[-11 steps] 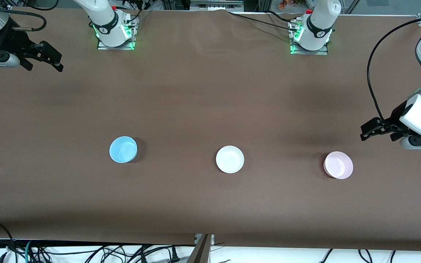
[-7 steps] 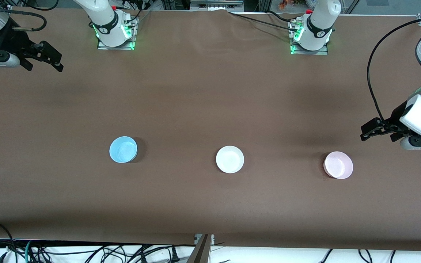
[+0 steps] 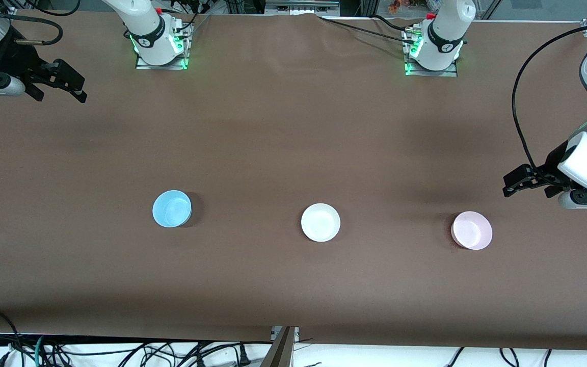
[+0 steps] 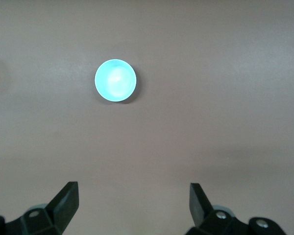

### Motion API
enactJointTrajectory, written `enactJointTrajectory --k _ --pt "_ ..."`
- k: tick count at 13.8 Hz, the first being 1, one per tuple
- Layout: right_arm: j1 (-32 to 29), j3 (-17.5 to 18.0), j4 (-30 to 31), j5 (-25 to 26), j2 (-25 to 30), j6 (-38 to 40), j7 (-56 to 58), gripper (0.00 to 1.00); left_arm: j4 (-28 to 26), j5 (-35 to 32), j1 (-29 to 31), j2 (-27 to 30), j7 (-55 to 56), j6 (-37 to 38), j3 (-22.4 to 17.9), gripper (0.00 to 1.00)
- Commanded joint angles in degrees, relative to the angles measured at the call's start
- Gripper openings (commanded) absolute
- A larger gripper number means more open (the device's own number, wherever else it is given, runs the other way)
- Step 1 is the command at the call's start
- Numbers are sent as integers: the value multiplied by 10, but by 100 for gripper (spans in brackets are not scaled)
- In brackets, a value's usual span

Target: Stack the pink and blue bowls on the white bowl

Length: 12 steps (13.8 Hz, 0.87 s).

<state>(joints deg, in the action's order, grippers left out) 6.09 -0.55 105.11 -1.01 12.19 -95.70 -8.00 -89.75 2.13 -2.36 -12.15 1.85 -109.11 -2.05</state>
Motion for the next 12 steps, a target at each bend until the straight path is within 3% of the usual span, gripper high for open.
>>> enactJointTrajectory --k 1,12 --pt "-1 2 -13 4 -6 5 6 100 17 7 1 -7 -3 13 0 100" --pt "-1 2 -13 0 -7 14 4 100 19 7 2 -9 -3 13 0 100"
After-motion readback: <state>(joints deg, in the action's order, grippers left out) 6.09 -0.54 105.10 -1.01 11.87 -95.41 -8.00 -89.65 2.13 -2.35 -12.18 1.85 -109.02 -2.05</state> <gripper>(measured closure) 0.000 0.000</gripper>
